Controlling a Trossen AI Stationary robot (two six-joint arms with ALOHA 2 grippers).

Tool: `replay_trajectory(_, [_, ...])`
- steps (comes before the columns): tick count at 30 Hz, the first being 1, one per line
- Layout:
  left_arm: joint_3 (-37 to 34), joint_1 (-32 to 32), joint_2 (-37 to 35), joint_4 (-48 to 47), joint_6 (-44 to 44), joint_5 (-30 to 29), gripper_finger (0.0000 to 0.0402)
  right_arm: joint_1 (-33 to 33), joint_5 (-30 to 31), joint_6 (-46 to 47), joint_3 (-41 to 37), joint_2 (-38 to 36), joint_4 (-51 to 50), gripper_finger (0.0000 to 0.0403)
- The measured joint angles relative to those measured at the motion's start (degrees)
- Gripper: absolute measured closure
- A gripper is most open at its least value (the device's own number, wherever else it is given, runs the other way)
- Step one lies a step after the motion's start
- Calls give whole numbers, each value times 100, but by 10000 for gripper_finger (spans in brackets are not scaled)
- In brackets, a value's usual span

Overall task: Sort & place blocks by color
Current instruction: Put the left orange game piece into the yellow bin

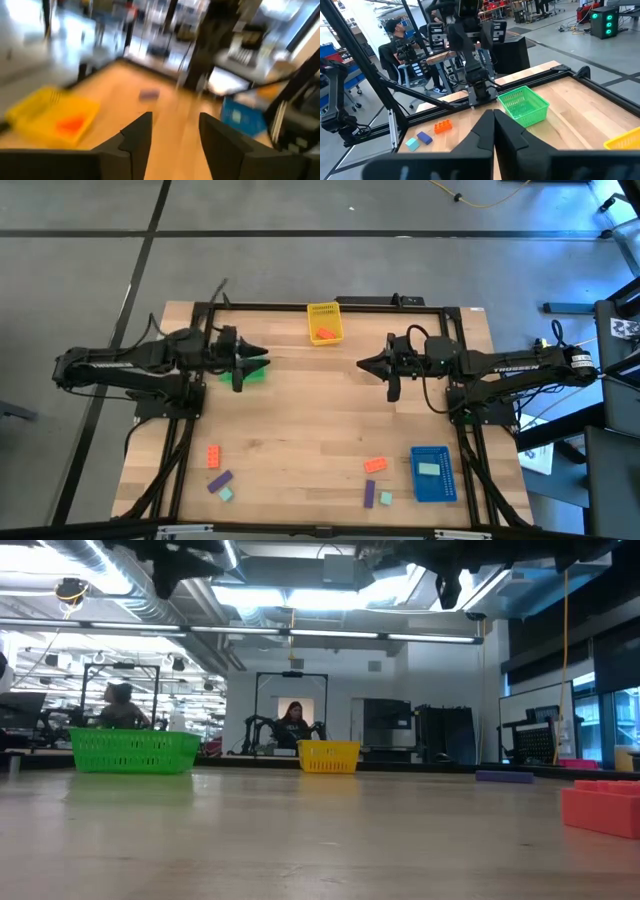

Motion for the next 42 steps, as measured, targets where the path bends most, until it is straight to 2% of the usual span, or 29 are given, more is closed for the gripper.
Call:
replay_trajectory(4, [878, -149, 432, -2256, -841, 32, 220, 0, 2, -7, 0, 0, 0, 401])
replay_trajectory(7, [1217, -428, 736, -3611, -1746, 237, 214, 0, 2, -13, 2, 0, -1, 401])
replay_trajectory(10, [1215, -856, 994, -4341, -2779, 568, 214, 0, 2, -15, 2, 0, -1, 401])
replay_trajectory(13, [1101, -1468, 1261, -4792, -3970, 571, 214, 0, 4, -22, 2, 0, -2, 401])
replay_trajectory(18, [805, -2631, 1681, -4855, -6153, 388, 215, 0, 4, -31, 2, 0, -5, 401])
replay_trajectory(24, [522, -4256, 2280, -4739, -8729, 428, 215, 0, 4, -33, 2, 0, -7, 401])
replay_trajectory(29, [478, -5349, 2772, -4612, -10619, 453, 215, -2, 2, -33, 4, 0, -11, 401])
replay_trajectory(32, [478, -5601, 3044, -4514, -10848, 735, 215, -2, -26, -33, 4, 0, -9, 401])
replay_trajectory(42, [478, -5625, 3701, -3861, -10860, 712, 209, -2, -149, -20, 4, 0, -11, 402])
